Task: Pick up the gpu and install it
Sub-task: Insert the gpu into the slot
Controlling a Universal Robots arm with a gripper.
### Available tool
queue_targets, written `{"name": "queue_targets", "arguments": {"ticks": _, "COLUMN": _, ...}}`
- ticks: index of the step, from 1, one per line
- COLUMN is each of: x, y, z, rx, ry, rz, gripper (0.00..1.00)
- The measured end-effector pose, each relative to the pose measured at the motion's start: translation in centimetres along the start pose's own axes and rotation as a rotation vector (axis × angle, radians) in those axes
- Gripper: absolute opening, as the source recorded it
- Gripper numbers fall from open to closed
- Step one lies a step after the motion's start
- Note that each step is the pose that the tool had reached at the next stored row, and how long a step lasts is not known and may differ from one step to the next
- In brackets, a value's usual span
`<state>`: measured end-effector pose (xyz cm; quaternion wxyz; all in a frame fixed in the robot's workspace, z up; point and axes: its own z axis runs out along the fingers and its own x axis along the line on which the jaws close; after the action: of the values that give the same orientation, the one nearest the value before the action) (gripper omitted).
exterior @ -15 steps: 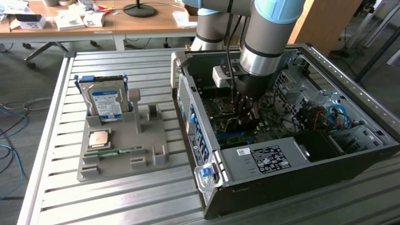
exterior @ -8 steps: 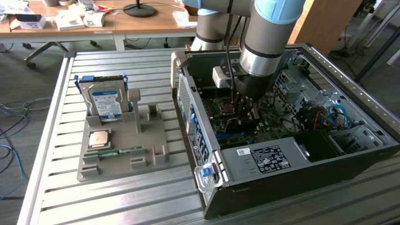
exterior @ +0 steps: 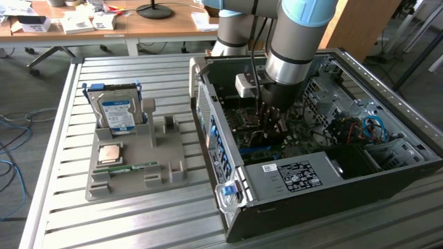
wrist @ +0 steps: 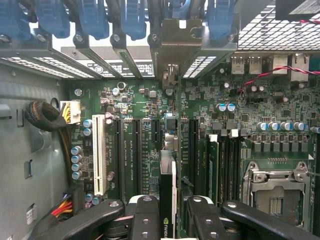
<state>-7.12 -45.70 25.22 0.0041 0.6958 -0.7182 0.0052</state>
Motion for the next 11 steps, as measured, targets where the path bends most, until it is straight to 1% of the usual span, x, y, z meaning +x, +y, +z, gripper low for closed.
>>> {"name": "queue_targets", "arguments": {"ticks": 11, "x": 0.00, "y": 0.00, "z": 0.00, "rx": 0.0008, "ry": -0.0001, "rz": -0.008, "gripper": 0.26}}
